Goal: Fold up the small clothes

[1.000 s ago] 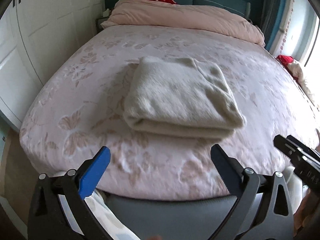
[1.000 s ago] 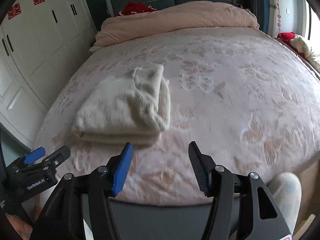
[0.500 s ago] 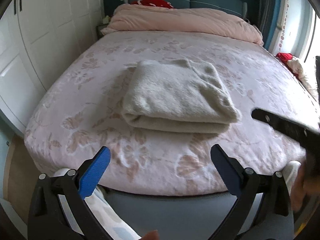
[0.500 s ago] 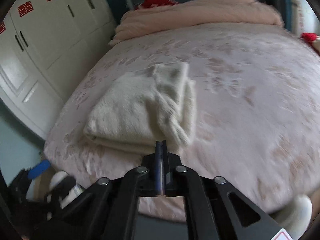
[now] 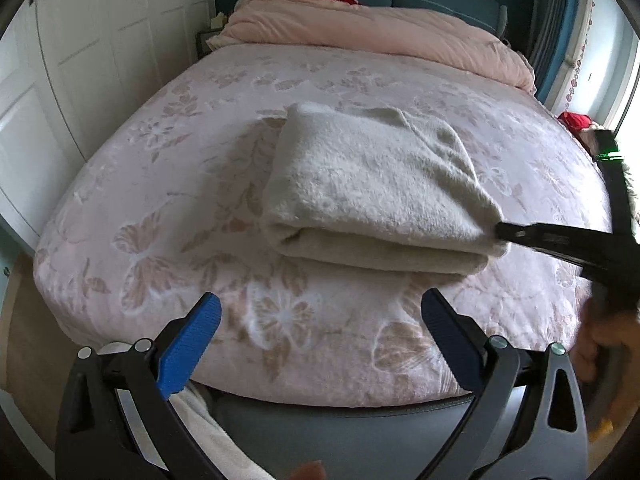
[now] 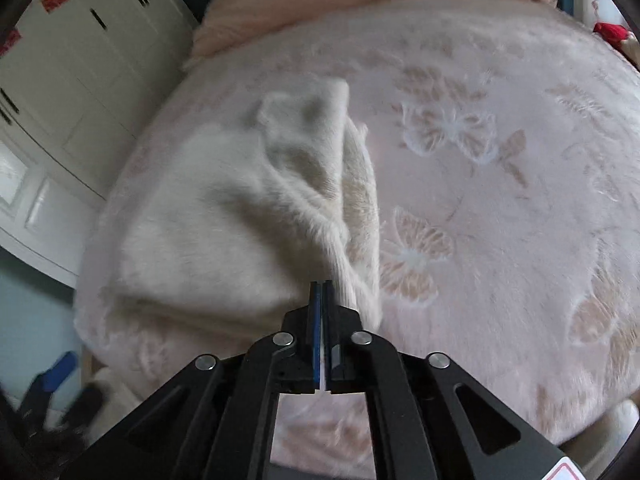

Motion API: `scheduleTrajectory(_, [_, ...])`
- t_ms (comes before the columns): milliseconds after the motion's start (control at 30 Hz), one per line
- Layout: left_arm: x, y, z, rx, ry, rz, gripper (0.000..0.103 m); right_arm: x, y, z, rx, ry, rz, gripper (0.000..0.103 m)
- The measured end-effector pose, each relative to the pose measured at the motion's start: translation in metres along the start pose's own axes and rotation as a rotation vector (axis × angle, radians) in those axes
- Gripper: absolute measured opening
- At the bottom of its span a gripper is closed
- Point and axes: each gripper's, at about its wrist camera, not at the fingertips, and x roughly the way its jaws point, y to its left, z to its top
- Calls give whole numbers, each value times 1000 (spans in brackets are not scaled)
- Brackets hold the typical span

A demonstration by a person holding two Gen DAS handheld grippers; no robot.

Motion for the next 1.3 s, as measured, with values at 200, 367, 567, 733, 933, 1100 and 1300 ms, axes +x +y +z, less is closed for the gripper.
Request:
scheduleTrajectory(200, [-4, -18, -5, 41, -11, -5, 98, -48, 7, -33, -2, -54, -56, 5])
scheduleTrajectory(367, [-9, -30, -9, 78, -18, 5, 98, -66, 13, -63, 28, -51, -103, 8])
scheduleTrajectory(567, [-15, -35, -11, 90, -36, 27, 98, -65, 22, -89, 3, -43, -164, 17])
scheduleTrajectory(733, [-18, -34, -14, 76, -49, 43, 98, -66, 32, -98, -29, -54, -178, 23])
scheduleTrajectory(933, [-17, -32, -13, 62, -43, 50, 98, -67, 41, -99, -52, -80, -183, 29])
scheduleTrajectory(1100, [-13, -32, -15, 63, -29, 50, 98, -66, 49, -98, -54, -98, -185, 33])
scheduleTrajectory(1300, [-12, -34, -19, 73, -33, 66, 98, -64, 59, -98, -73, -107, -197, 38])
